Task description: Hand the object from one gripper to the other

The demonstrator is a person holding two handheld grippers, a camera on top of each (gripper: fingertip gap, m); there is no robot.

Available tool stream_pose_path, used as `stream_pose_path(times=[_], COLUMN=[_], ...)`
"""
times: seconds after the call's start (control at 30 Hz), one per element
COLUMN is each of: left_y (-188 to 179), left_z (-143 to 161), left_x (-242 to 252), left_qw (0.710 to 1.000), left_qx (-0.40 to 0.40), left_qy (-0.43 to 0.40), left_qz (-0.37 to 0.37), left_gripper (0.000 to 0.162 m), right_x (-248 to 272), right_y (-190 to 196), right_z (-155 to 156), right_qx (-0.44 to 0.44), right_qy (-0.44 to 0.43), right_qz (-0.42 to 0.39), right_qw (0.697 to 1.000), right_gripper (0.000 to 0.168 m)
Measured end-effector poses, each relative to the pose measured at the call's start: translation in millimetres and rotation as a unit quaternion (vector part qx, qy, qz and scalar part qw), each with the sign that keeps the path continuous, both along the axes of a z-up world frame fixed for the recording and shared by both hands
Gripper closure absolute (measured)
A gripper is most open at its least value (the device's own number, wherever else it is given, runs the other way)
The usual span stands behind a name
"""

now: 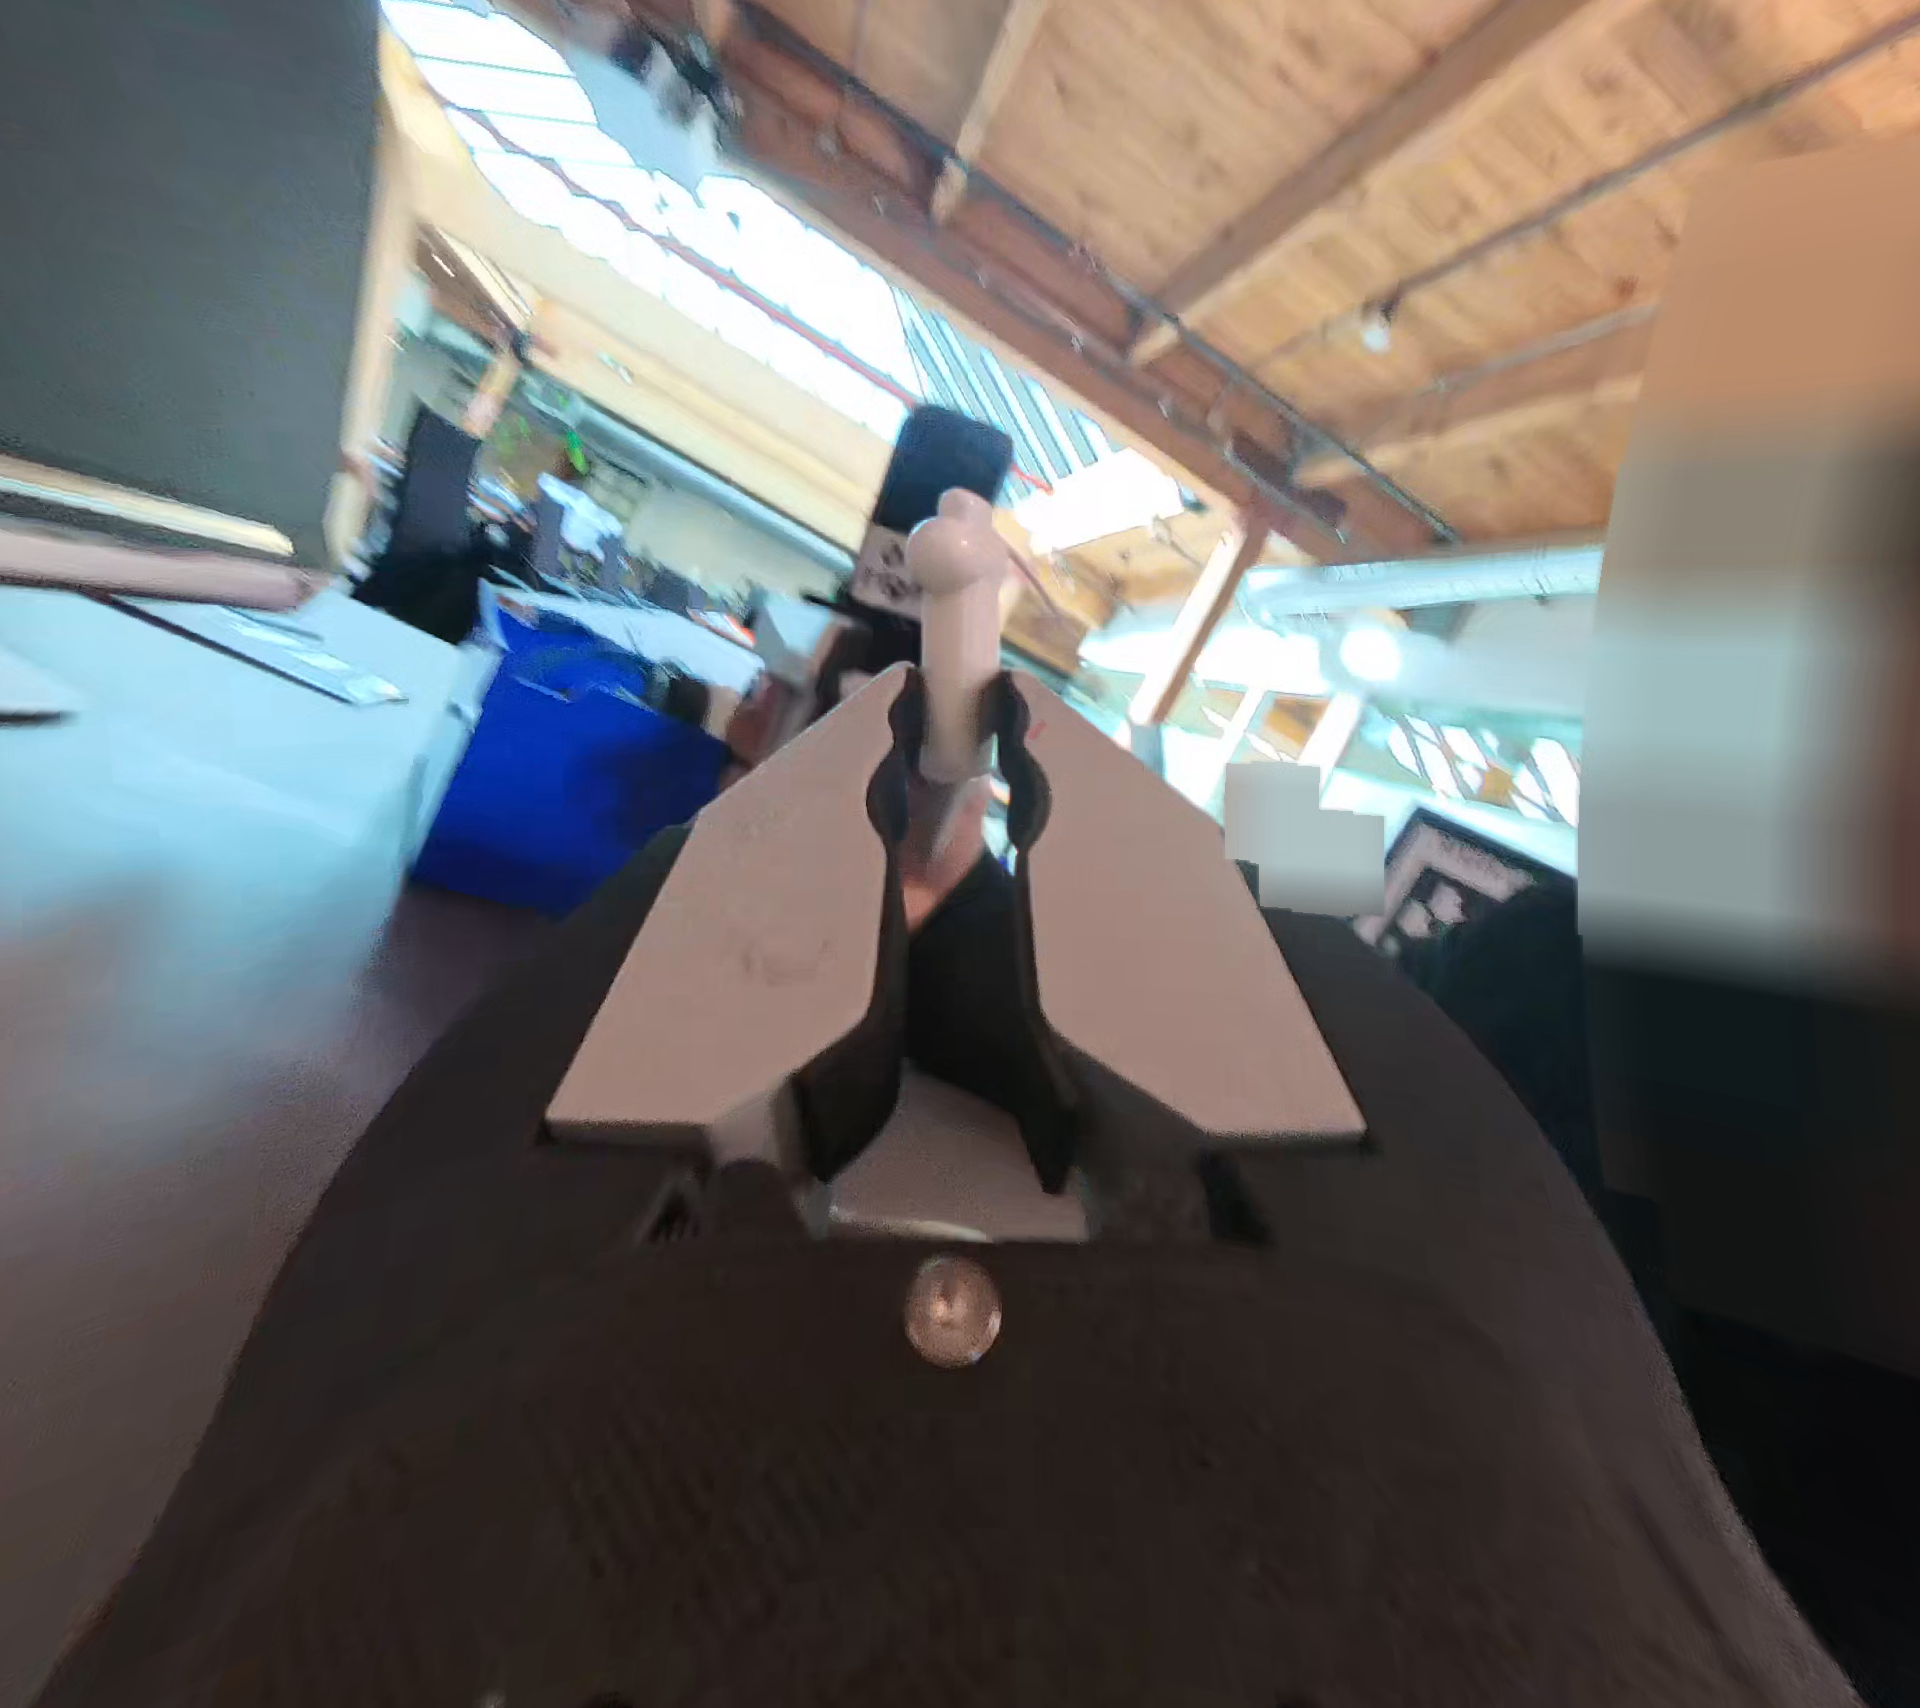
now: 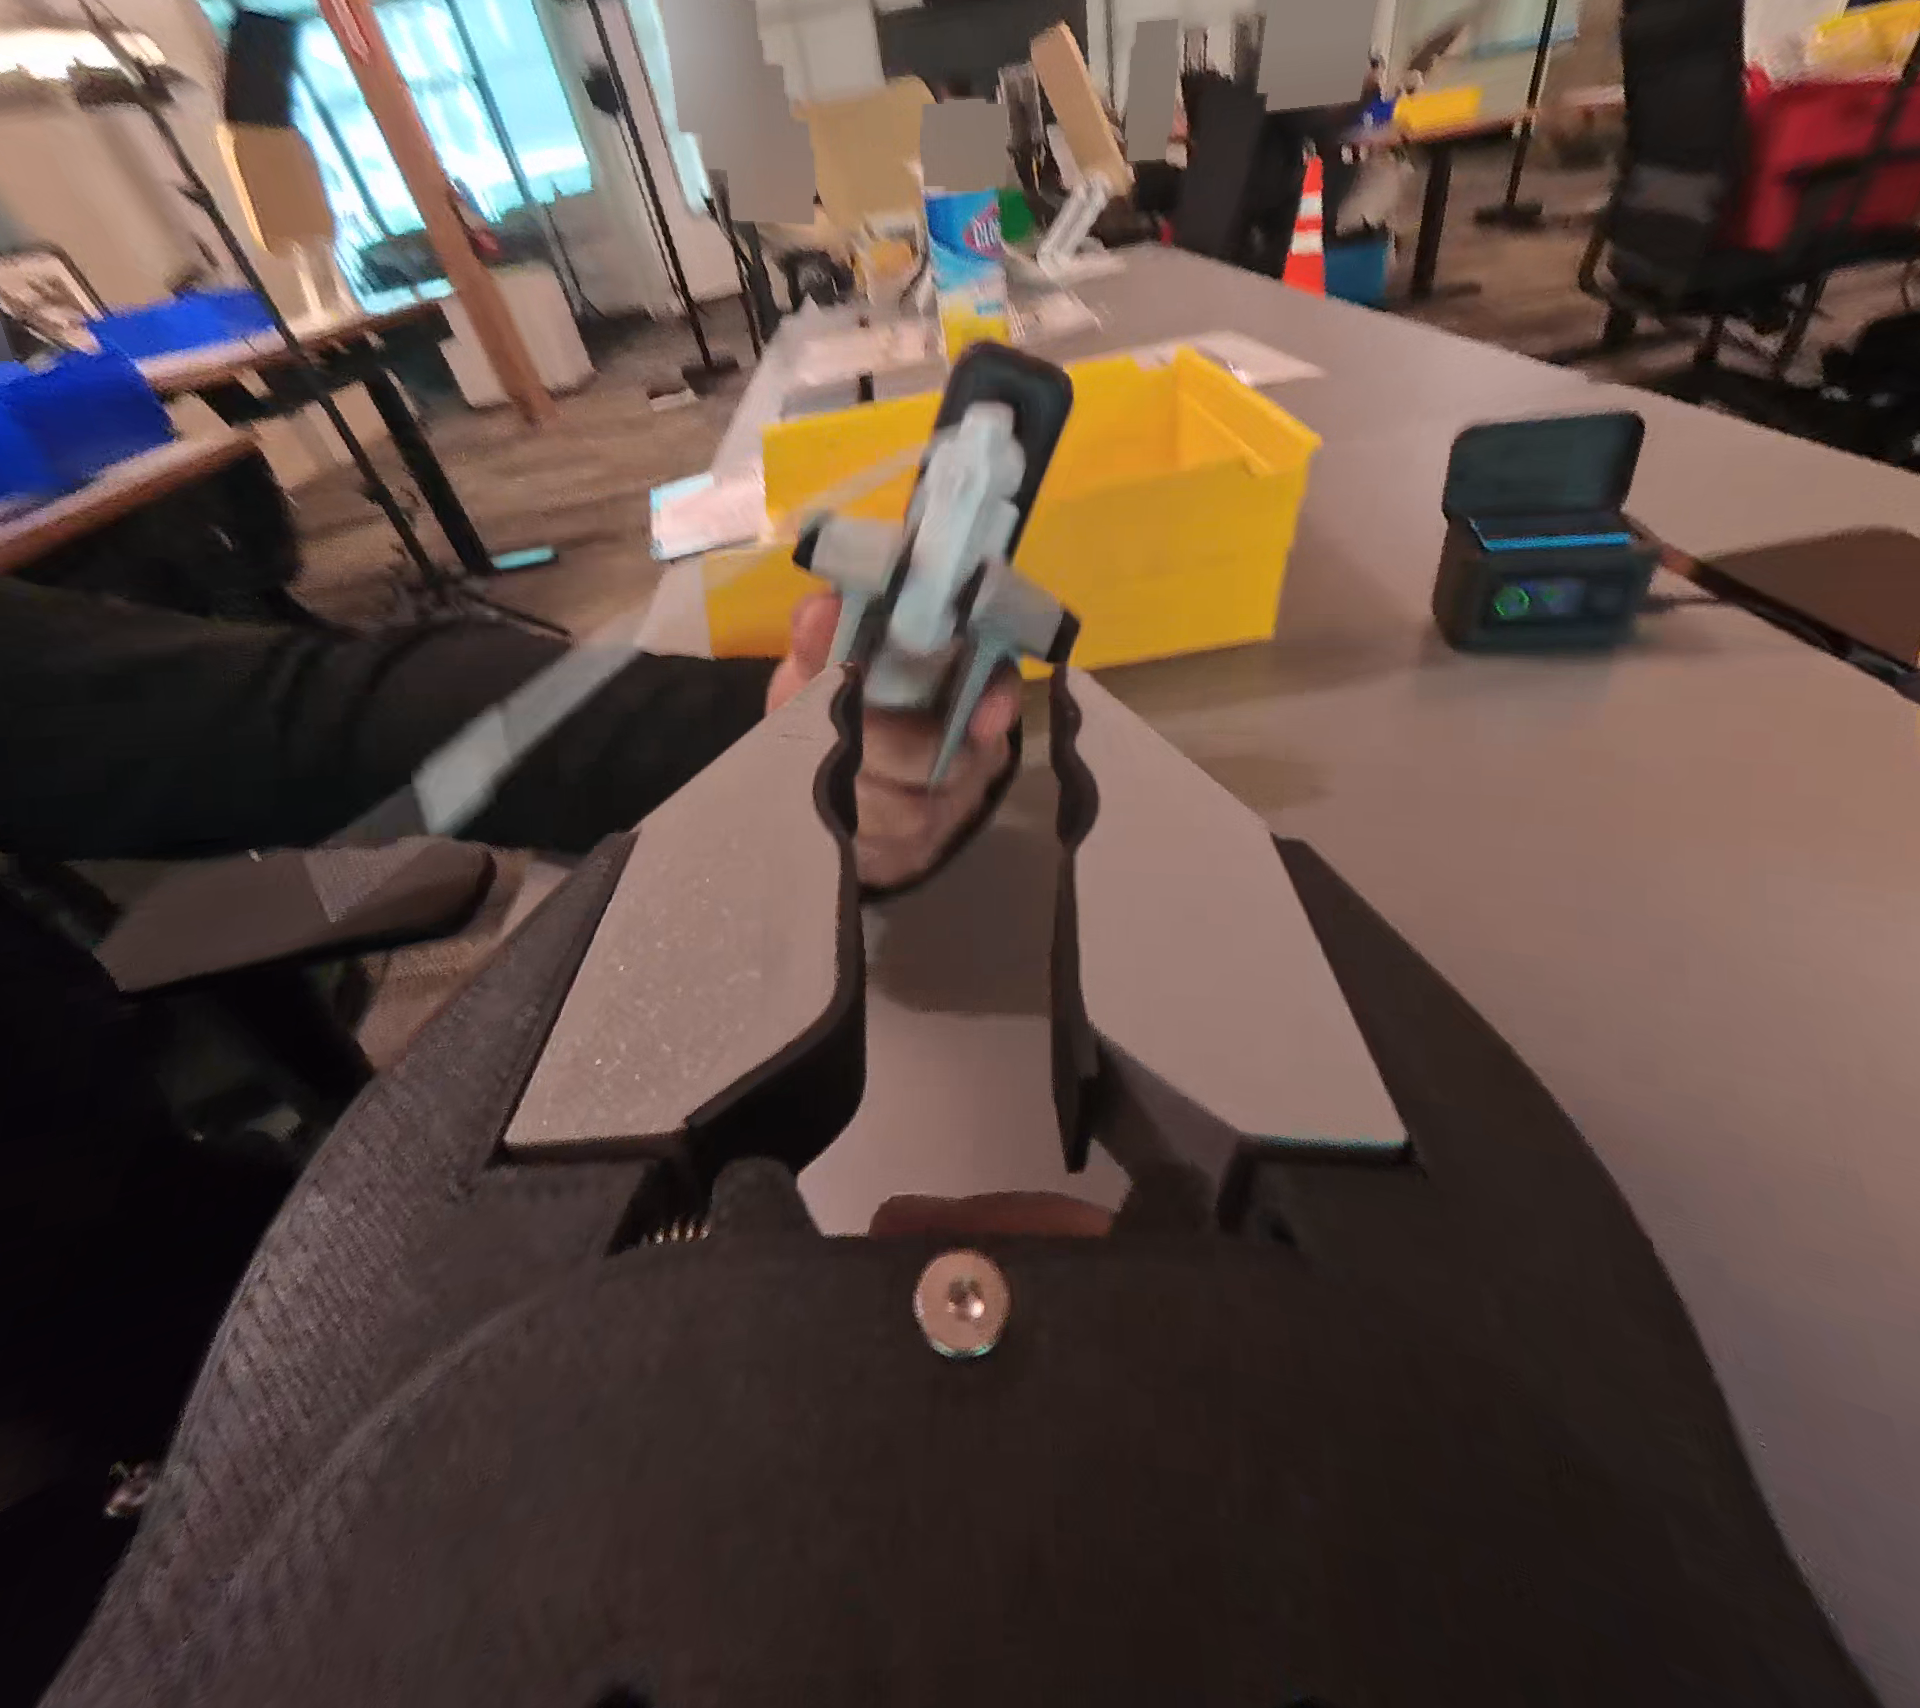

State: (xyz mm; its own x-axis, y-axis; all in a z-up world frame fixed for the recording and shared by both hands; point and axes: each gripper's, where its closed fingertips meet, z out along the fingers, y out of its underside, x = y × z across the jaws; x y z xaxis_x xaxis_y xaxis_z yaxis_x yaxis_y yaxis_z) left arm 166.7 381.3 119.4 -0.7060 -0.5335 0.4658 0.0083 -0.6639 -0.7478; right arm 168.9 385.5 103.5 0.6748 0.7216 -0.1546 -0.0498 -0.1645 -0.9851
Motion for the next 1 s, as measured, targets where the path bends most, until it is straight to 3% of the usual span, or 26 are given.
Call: stream_pose_path(times=[0.1,0.33,0.5,0.57,0.7,0.8,1.0], left_y=[-29,-46,-48,-41,-33,-28,-13], left_z=[-5,-11,-22,-27,-44,-56,-60], left_x=[-5,0,7,14,25,33,41], left_qw=[0.997,0.993,0.991,0.993,0.988,0.975,0.954], left_qx=[0.015,0.011,0.008,0.019,0.102,0.172,0.226], left_qy=[0.009,0.041,0.073,0.086,0.114,0.130,0.138], left_qz=[-0.078,-0.109,-0.114,-0.083,-0.008,0.053,0.140], left_gripper=[0.150,0.151,0.149,0.147,0.116,0.112,0.108], right_x=[-3,-14,-23,-16,8,25,43], right_y=[-4,-18,-17,-8,6,11,-37], right_z=[12,16,3,2,10,17,82], right_qx=[0.017,0.026,0.004,0.001,0.020,0.029,0.030], right_qy=[0.030,0.041,0.018,0.008,-0.011,-0.050,-0.053], right_qz=[0.012,0.070,0.082,0.044,-0.053,-0.152,-0.243], right_qw=[0.999,0.996,0.996,0.999,0.998,0.987,0.968], right_gripper=[0.136,0.137,0.150,0.150,0.150,0.150,0.150])
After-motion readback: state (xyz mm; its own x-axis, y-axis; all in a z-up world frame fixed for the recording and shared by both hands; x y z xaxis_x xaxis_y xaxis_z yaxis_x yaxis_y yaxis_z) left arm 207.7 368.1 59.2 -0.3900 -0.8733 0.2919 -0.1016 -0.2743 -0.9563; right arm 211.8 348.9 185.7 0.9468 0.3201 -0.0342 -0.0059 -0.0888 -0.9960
